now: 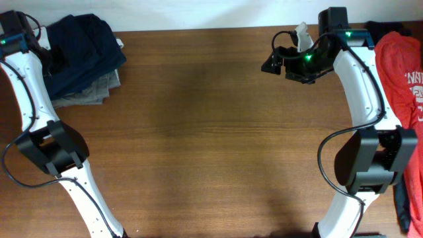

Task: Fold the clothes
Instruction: 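Lower the jeans onto the grey pile and release with the left gripper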

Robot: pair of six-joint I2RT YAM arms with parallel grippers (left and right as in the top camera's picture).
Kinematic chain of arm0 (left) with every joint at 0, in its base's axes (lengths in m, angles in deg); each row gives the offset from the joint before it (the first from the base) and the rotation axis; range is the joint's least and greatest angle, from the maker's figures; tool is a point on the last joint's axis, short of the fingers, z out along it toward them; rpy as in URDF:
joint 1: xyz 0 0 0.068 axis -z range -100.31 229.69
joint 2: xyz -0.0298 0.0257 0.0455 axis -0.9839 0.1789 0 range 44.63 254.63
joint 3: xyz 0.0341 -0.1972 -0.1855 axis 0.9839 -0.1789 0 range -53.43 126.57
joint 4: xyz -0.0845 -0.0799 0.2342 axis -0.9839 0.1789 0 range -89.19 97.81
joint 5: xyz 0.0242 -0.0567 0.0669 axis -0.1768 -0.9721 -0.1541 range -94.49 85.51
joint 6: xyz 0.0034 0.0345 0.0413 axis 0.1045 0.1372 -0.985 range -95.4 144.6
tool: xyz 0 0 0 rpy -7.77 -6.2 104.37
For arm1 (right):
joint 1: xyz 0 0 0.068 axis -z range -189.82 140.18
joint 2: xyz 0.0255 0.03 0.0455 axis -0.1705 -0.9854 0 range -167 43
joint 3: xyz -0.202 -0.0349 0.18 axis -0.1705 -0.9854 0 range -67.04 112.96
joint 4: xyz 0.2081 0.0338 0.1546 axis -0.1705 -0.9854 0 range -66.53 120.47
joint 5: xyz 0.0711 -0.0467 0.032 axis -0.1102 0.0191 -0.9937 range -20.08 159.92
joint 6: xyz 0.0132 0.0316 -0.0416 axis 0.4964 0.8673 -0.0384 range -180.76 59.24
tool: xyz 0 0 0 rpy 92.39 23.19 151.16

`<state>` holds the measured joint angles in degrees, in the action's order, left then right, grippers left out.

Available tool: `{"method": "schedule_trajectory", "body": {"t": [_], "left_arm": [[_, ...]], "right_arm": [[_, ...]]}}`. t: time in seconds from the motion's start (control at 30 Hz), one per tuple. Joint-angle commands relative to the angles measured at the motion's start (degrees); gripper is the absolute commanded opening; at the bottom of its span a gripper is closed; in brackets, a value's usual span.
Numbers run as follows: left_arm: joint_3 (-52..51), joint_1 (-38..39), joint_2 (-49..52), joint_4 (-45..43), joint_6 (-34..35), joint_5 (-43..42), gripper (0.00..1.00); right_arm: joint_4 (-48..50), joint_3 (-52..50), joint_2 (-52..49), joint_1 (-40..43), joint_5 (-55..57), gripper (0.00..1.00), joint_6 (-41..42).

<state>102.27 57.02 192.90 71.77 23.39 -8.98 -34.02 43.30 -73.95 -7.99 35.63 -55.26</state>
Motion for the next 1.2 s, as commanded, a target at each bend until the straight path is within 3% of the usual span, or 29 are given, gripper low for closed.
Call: {"method": "schedule_trajectory", "body": {"t": [0.0,0.53,0.77,0.97,1.17], "left_arm": [[0.8,-0.4,1.5,-1.1,0.3,2.6,0.01],[0.8,-2.3,11.1,1.4,1.3,5.8,0.02],[1.4,-2.1,4.6,2.3,2.1,5.2,0.01],[1.4,0.3,-3.4,0.5,2.1,-2.1,0.02],[0.8,4.3,-3.4,-1.0,2.1,-7.3,0.05]], "right_arm": [[-0.1,-0.3,-0.5,0.0,0.5,0.99,-0.8],[-0.1,-0.3,-0.5,-2.1,0.5,0.99,-2.3],[0.4,-0.3,-0.5,-2.2,0.5,0.99,-2.3],[0.4,-0.3,-0.5,-2.2,0.5,0.99,-2.3],[0.9,-0.3,-0.5,-2.2,0.5,0.99,-2.3]]}}
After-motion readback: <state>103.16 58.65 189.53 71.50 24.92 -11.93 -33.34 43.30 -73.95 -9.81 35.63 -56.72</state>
